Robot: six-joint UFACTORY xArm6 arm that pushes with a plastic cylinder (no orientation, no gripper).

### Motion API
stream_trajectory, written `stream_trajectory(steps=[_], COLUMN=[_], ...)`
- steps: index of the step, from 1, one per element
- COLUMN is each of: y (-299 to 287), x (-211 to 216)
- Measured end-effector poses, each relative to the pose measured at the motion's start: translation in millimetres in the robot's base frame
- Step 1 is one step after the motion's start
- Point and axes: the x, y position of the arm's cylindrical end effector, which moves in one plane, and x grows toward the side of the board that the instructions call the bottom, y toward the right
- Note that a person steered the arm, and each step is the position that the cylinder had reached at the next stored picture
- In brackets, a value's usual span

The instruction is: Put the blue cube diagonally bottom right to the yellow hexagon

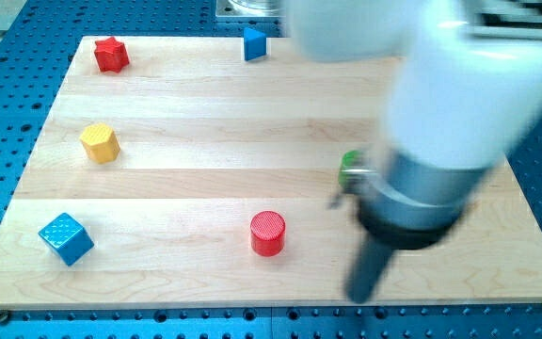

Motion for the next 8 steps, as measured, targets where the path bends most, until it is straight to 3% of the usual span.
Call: stream_trajectory(steps=[1, 2, 3, 4, 5, 6, 7, 8], y=[-94.9, -244.7, -332.7, -282.7, -314.5, -340.2, -244.4, -213.4], x=[-0.7, 0.3, -14.1, -84.0, -84.3, -47.7, -54.2, -91.3])
